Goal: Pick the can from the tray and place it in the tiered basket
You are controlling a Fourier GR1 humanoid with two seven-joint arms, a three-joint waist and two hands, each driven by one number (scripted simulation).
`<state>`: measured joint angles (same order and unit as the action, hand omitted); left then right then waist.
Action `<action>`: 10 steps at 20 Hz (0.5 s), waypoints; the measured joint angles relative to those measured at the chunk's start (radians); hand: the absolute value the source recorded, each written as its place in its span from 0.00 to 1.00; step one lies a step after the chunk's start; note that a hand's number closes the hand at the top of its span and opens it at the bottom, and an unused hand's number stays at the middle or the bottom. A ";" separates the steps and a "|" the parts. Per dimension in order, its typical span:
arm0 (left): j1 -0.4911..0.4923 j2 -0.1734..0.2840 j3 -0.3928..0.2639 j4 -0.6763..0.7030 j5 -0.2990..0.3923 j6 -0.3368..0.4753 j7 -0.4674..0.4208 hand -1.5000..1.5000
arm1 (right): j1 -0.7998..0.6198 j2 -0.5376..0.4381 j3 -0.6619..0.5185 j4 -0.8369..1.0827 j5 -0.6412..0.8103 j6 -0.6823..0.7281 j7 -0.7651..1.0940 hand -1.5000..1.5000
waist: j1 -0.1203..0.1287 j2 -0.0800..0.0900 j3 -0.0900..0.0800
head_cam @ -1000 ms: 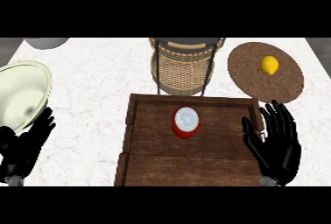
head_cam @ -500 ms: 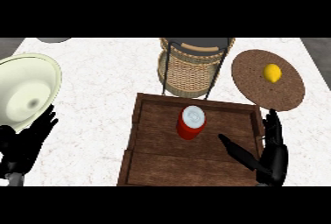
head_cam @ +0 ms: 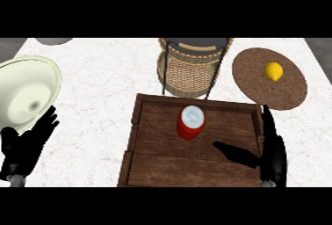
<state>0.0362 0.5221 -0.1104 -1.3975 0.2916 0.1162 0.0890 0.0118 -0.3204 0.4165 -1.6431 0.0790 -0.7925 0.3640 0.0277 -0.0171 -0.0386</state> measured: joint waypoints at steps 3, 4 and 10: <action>-0.004 0.003 0.004 0.003 0.002 -0.004 0.004 0.50 | -0.053 -0.013 0.036 -0.023 0.022 0.036 0.174 0.00 | 0.003 0.003 0.007; -0.004 0.007 0.008 0.004 0.006 -0.007 0.011 0.50 | -0.073 -0.015 0.049 -0.030 0.032 0.049 0.233 0.00 | 0.004 0.004 0.009; 0.007 -0.004 0.014 0.012 0.004 0.000 0.011 0.50 | -0.188 -0.031 0.108 -0.084 0.093 0.151 0.614 0.00 | -0.012 0.006 0.026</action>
<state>0.0432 0.5184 -0.0964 -1.3859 0.2957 0.1165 0.1004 -0.1760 -0.3518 0.5244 -1.7271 0.1722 -0.6414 0.9779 0.0157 -0.0108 -0.0128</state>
